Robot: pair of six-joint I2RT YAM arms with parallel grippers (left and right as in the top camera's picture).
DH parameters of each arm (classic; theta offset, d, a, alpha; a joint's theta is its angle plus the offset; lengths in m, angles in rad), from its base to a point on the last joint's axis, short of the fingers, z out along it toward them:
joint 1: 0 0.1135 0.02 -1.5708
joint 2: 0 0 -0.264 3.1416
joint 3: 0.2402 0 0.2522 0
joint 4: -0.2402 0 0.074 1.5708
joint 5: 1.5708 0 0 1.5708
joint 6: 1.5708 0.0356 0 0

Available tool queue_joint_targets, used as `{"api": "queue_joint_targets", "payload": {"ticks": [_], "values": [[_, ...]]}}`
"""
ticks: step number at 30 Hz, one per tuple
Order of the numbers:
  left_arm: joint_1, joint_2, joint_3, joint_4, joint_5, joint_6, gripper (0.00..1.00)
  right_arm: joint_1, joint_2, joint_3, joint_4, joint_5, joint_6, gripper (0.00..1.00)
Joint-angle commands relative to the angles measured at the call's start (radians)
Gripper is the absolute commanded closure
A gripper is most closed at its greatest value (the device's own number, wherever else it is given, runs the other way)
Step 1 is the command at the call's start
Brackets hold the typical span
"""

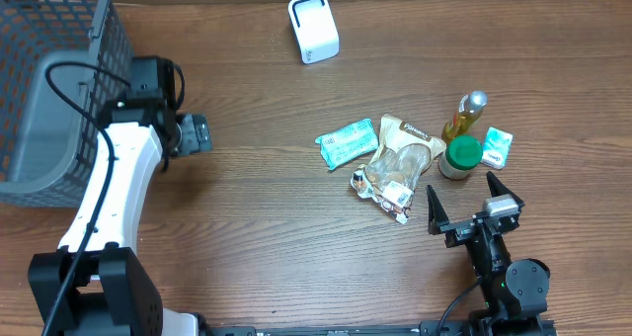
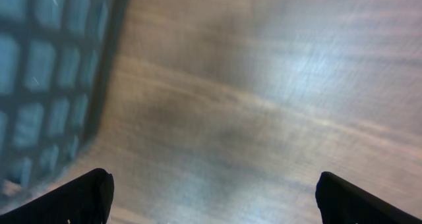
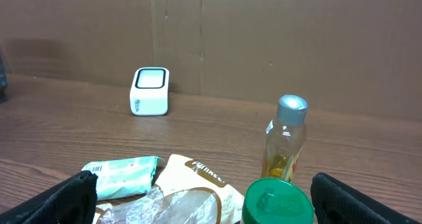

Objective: Scan the item barcode

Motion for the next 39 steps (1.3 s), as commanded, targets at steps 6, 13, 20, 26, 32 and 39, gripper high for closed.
{"api": "queue_joint_targets", "payload": {"ticks": [6, 13, 20, 26, 32, 39], "values": [[-0.007, -0.032, -0.111, -0.002, -0.013, 0.018, 0.00, -0.006, -0.008, -0.010, 0.003, 0.008, -0.001, 0.00], [-0.007, -0.032, -0.112, -0.002, -0.013, 0.018, 0.00, -0.006, -0.008, -0.010, 0.003, 0.008, -0.001, 0.00], [-0.007, -0.034, -0.112, 0.002, -0.013, 0.018, 0.01, -0.006, -0.008, -0.010, 0.003, 0.008, -0.001, 0.00], [-0.007, -0.057, -0.112, 0.003, -0.013, 0.018, 0.00, -0.006, -0.008, -0.010, 0.003, 0.008, -0.001, 0.00], [-0.007, -0.078, -0.112, -0.003, -0.012, 0.018, 0.00, -0.006, -0.008, -0.010, 0.003, 0.008, -0.001, 0.00], [-0.007, -0.080, -0.115, 0.014, 0.095, 0.018, 0.00, -0.006, -0.008, -0.010, 0.003, 0.008, -0.001, 0.00]]}}
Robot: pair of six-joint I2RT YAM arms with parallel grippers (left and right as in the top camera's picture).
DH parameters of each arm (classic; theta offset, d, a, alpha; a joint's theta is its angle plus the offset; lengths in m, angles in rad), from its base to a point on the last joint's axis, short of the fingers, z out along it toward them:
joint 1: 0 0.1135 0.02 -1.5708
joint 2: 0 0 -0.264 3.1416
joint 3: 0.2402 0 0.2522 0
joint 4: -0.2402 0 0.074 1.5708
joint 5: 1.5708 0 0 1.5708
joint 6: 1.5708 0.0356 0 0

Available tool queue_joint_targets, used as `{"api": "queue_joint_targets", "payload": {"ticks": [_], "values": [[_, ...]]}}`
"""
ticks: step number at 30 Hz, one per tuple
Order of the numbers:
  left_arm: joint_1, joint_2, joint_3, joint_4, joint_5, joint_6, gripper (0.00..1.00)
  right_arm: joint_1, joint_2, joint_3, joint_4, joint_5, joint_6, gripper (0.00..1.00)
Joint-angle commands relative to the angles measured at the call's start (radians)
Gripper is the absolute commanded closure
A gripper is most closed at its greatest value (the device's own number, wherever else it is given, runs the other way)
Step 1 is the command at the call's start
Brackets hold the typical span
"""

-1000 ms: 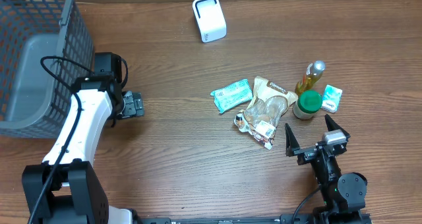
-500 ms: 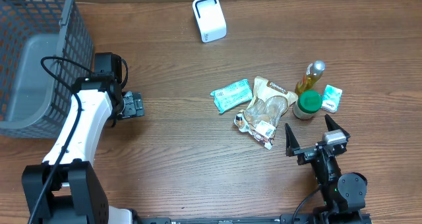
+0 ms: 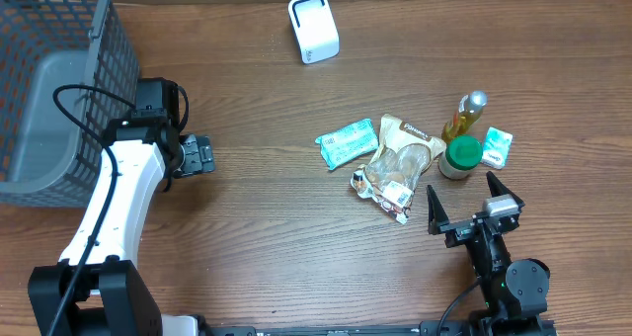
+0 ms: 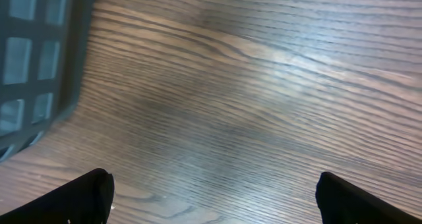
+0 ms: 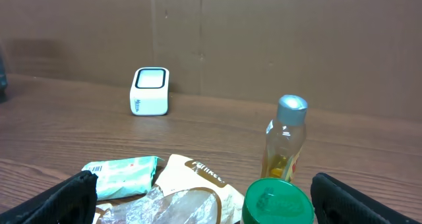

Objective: Scan the item barcode

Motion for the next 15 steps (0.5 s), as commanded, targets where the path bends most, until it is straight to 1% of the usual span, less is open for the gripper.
{"api": "queue_joint_targets", "payload": {"ticks": [1, 5, 9, 15], "values": [[-0.007, -0.023, -0.010, 0.019, 0.082, 0.018, 0.00, -0.006, -0.008, -0.010, 0.003, 0.008, -0.001, 0.00], [-0.007, -0.023, -0.057, 0.082, 0.140, 0.018, 0.00, -0.006, -0.008, -0.010, 0.003, 0.008, -0.001, 0.00], [-0.008, -0.024, -0.145, 0.163, 0.156, 0.018, 0.00, -0.006, -0.008, -0.010, 0.003, 0.008, -0.001, 0.00], [-0.008, -0.032, -0.266, 0.329, 0.211, 0.018, 0.00, -0.006, -0.008, -0.010, 0.003, 0.008, -0.001, 0.00]]}}
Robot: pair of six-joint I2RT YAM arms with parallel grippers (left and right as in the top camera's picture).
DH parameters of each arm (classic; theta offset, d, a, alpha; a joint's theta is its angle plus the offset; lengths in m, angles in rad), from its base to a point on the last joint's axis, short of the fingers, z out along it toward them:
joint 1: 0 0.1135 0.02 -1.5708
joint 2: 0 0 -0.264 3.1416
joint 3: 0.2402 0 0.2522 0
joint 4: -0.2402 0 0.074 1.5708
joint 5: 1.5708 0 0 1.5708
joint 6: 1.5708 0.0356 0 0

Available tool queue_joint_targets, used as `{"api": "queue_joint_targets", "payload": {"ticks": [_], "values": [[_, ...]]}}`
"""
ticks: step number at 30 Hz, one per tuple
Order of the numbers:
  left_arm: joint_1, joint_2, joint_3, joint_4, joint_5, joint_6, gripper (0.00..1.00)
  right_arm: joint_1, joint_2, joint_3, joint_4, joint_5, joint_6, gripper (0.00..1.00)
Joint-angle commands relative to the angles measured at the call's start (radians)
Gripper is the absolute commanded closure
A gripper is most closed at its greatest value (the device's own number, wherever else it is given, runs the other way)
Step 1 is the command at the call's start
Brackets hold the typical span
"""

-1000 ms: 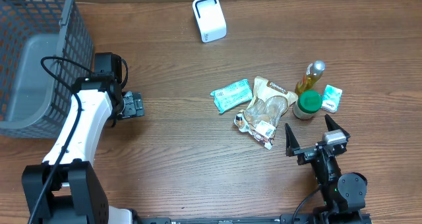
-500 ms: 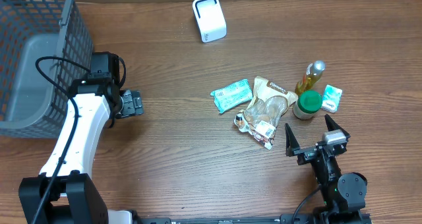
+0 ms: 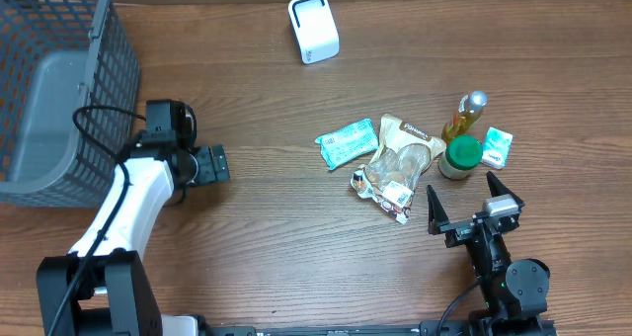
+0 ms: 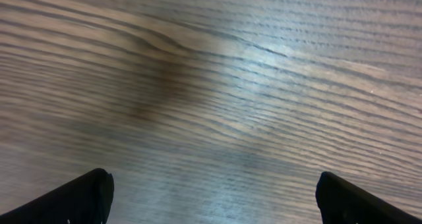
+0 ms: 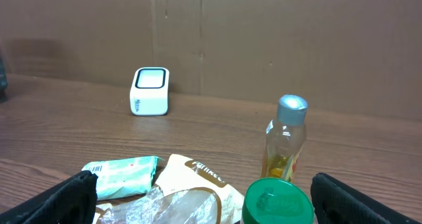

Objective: Scan the item barcode

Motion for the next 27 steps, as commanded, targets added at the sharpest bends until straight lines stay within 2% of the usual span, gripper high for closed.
{"api": "queue_joint_targets", "payload": {"ticks": [1, 11, 22, 27], "values": [[-0.008, -0.031, -0.061, 0.059, 0.064, 0.019, 0.00, -0.006, -0.008, -0.010, 0.003, 0.008, 0.000, 0.00], [-0.023, -0.035, -0.176, 0.182, 0.069, 0.019, 0.01, -0.006, -0.008, -0.010, 0.003, 0.008, 0.000, 0.00], [-0.064, -0.037, -0.299, 0.398, 0.069, 0.019, 0.00, -0.006, -0.008, -0.010, 0.003, 0.008, 0.000, 0.00], [-0.072, -0.042, -0.309, 0.441, 0.068, 0.019, 0.00, -0.006, -0.008, -0.010, 0.003, 0.008, 0.000, 0.00]]}}
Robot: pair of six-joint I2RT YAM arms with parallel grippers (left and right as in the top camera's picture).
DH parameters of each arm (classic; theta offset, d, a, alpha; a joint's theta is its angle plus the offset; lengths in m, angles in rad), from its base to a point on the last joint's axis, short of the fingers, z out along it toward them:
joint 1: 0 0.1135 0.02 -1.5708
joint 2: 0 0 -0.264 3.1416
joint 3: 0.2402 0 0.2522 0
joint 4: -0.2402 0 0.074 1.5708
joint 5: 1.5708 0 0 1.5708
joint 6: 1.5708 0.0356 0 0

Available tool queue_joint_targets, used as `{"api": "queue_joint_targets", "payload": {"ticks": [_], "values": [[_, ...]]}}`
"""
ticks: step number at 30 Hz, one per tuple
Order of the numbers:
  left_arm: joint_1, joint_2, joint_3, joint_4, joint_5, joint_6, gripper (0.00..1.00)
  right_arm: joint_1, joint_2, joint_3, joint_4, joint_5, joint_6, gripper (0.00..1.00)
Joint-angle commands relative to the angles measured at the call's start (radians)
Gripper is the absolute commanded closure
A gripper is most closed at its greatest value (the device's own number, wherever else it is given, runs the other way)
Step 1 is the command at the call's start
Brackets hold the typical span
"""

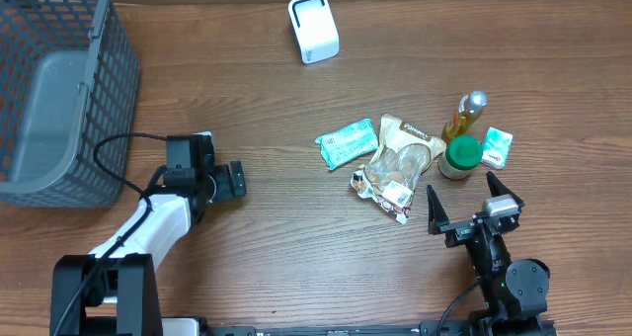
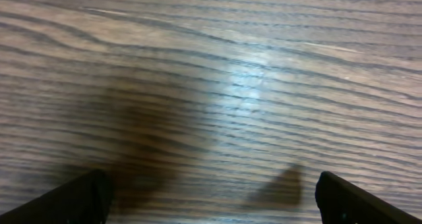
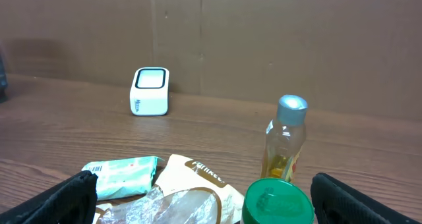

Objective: Scan the item barcode

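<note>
The white barcode scanner (image 1: 313,28) stands at the back of the table, also in the right wrist view (image 3: 150,91). The items lie right of centre: a teal packet (image 1: 347,141), a beige snack bag (image 1: 398,165), a green-lidded jar (image 1: 460,156), an oil bottle (image 1: 466,115) and a small teal box (image 1: 498,147). My left gripper (image 1: 235,181) is open and empty, low over bare wood left of the items; its wrist view shows only wood grain. My right gripper (image 1: 464,207) rests open at the front right, just short of the jar (image 3: 277,201).
A grey wire basket (image 1: 61,79) fills the far left corner. The left arm's black cable (image 1: 114,153) loops beside the basket's near edge. The brown wall (image 3: 264,39) rises behind the scanner.
My left gripper has moved a little to the right and nearer the front edge, and lower toward the wood. The right arm and all items are unchanged.
My open left gripper was beside the basket at the far left. At each later moment it stood further right and nearer, away from the basket, toward the table's middle. The right gripper stayed open and still behind the jar throughout.
</note>
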Motion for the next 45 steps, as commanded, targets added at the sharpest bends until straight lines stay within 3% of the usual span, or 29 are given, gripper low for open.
{"api": "queue_joint_targets", "payload": {"ticks": [1, 14, 28, 45], "values": [[-0.007, -0.010, -0.024, 0.027, 0.020, 0.004, 0.00, -0.006, -0.008, -0.010, 0.003, 0.008, -0.001, 0.00], [-0.008, -0.013, -0.045, 0.142, 0.061, 0.005, 0.00, -0.006, -0.008, -0.010, 0.003, 0.008, -0.001, 0.00], [-0.007, -0.130, -0.232, 0.377, 0.079, 0.027, 0.00, -0.006, -0.008, -0.010, 0.003, 0.008, -0.001, 0.00], [-0.007, -0.225, -0.356, 0.524, 0.102, 0.090, 0.01, -0.006, -0.008, -0.010, 0.003, 0.008, -0.001, 0.00]]}}
